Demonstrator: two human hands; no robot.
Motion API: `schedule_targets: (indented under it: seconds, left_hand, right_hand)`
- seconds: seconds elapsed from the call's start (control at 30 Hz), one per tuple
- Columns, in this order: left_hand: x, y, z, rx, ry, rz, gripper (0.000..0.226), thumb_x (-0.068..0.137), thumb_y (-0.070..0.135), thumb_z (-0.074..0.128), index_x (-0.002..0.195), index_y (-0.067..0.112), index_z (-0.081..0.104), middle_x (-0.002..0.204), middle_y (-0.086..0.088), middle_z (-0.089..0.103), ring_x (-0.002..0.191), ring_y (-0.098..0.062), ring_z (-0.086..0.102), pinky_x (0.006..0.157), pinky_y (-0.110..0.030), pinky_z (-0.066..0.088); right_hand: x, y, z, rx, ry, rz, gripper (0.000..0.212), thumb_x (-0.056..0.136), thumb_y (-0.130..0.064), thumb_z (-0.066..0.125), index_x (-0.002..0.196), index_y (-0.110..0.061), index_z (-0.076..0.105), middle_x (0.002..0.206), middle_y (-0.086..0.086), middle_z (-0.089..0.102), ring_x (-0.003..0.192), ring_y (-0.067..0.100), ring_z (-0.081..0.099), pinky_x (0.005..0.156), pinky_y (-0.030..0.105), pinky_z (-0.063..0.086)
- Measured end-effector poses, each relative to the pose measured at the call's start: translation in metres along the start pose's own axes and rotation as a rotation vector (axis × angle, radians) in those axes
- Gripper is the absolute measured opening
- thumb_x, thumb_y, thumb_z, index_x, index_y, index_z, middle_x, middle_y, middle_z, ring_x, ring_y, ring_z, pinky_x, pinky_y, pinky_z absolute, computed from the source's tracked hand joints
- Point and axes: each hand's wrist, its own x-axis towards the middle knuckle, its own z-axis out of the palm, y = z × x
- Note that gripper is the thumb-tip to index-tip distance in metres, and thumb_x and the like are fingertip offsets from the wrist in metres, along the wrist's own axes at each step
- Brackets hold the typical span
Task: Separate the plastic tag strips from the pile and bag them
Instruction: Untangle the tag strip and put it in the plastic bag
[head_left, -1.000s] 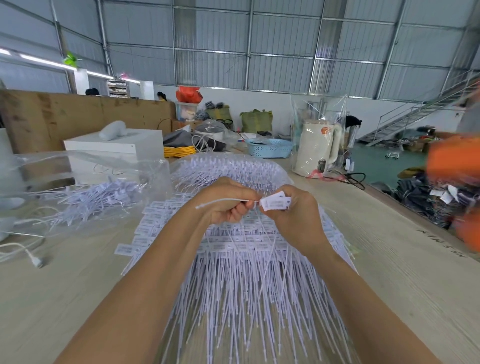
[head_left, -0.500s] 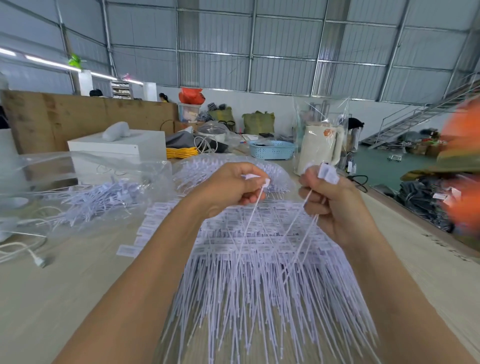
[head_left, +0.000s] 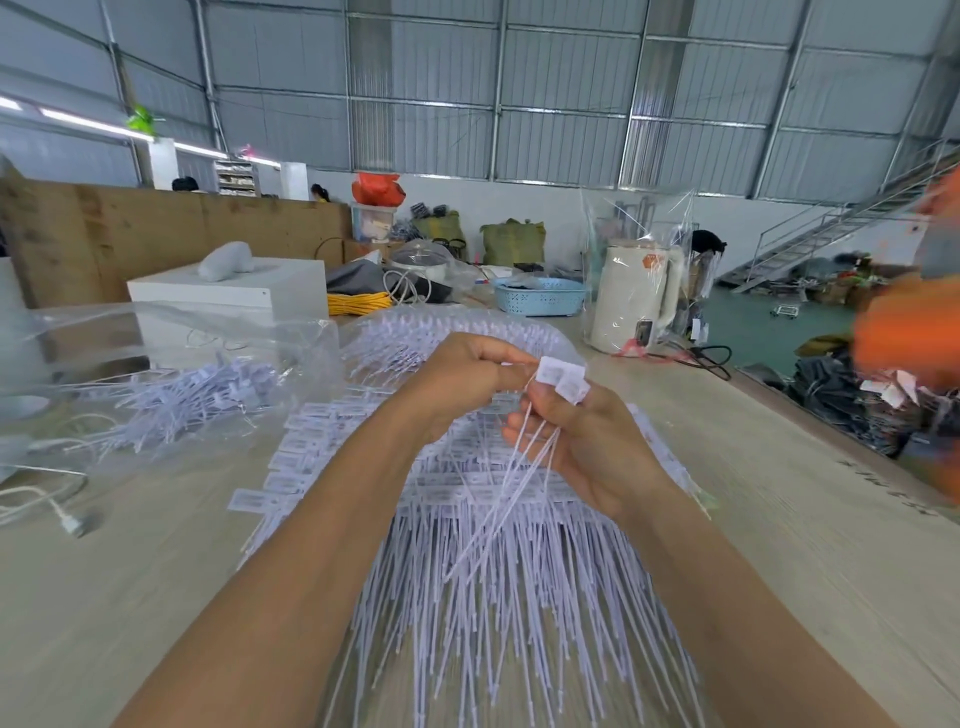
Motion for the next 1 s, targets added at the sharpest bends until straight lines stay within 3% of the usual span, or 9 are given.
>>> schedule_targets:
  seconds: [0.07,0.13,0.23,0.3,0.37,0.53,0.63,0.8,1.0]
  left_hand:
    - [-0.002,0.001,0.001,-0.106,-0.016,-0.056,0.006,0.089,0.019,0.063,0.093,0.021,0.067,0.084,0.002,0.065,0.065,-0.009,0.055,0.06,-0.018,0.047]
    - [-0.004,0.003,0.002,-0.182,-0.062,-0.153,0.022,0.091,0.034,0.058,0.105,0.017,0.059,0.089,-0.005,0.063,0.058,-0.012,0.059,0.058,-0.022,0.054]
    - [-0.01,0.005,0.0,0.004,-0.276,-0.283,0.047,0.091,0.05,0.046,0.104,0.006,0.056,0.084,-0.011,0.065,0.066,-0.021,0.067,0.068,-0.032,0.058]
    - [-0.014,0.005,-0.002,0.126,-0.423,-0.291,0.043,0.095,0.042,0.044,0.105,0.002,0.057,0.086,-0.012,0.069,0.074,-0.026,0.069,0.074,-0.036,0.056]
    - [-0.017,0.004,0.0,0.14,-0.438,-0.261,0.03,0.099,0.027,0.045,0.102,0.0,0.057,0.081,-0.011,0.069,0.07,-0.023,0.069,0.072,-0.034,0.057]
    - [-0.026,0.003,-0.015,0.149,-0.268,-0.263,0.019,0.098,0.011,0.047,0.089,0.0,0.059,0.062,-0.007,0.058,0.046,-0.011,0.051,0.053,-0.023,0.055]
    - [-0.042,-0.003,-0.048,0.294,-0.139,-0.281,0.022,0.096,0.011,0.049,0.084,0.0,0.064,0.062,-0.007,0.054,0.038,-0.009,0.043,0.044,-0.019,0.045]
    - [-0.076,-0.023,-0.123,0.436,0.117,-0.326,0.021,0.093,0.012,0.053,0.08,0.005,0.068,0.061,-0.003,0.053,0.045,-0.011,0.037,0.038,-0.017,0.027]
    - [-0.109,-0.042,-0.212,0.5,0.372,-0.404,0.022,0.093,0.009,0.054,0.08,0.0,0.069,0.054,-0.001,0.05,0.043,-0.011,0.034,0.04,-0.018,0.025]
  right_hand:
    - [0.002,0.002,0.002,0.046,0.045,-0.022,0.011,0.093,-0.001,0.05,0.093,-0.006,0.06,0.06,0.0,0.061,0.054,0.01,0.062,0.059,0.026,0.056]
    - [0.006,0.004,0.006,0.087,0.121,-0.042,0.011,0.092,0.003,0.05,0.088,-0.003,0.058,0.058,0.004,0.058,0.049,0.008,0.058,0.055,0.023,0.055]
    - [0.013,0.001,0.012,0.067,0.251,-0.033,0.017,0.092,0.006,0.05,0.079,-0.003,0.057,0.059,0.007,0.056,0.045,0.01,0.057,0.048,0.023,0.053]
    - [0.019,-0.003,0.017,0.107,0.329,-0.005,0.015,0.092,0.005,0.05,0.08,-0.003,0.054,0.06,0.009,0.054,0.042,0.01,0.057,0.044,0.022,0.051]
    - [0.026,-0.006,0.022,0.204,0.397,-0.013,0.013,0.093,0.005,0.048,0.083,-0.002,0.05,0.06,0.009,0.047,0.038,0.009,0.054,0.041,0.02,0.048]
    - [0.034,0.006,0.039,0.07,0.407,0.016,0.005,0.094,-0.003,0.048,0.09,-0.006,0.047,0.059,0.009,0.046,0.041,0.014,0.047,0.04,0.02,0.036]
    - [0.038,0.024,0.064,0.079,0.354,0.065,0.01,0.09,0.001,0.055,0.097,-0.003,0.05,0.057,0.007,0.054,0.045,0.014,0.052,0.044,0.027,0.042]
    - [0.048,0.064,0.128,0.059,0.09,0.234,0.04,0.085,0.004,0.061,0.121,0.002,0.046,0.092,0.019,0.059,0.066,0.024,0.058,0.064,0.034,0.051]
    - [0.071,0.098,0.203,0.149,-0.243,0.342,0.007,0.087,0.006,0.056,0.09,-0.001,0.058,0.087,0.015,0.063,0.072,0.021,0.064,0.068,0.024,0.057]
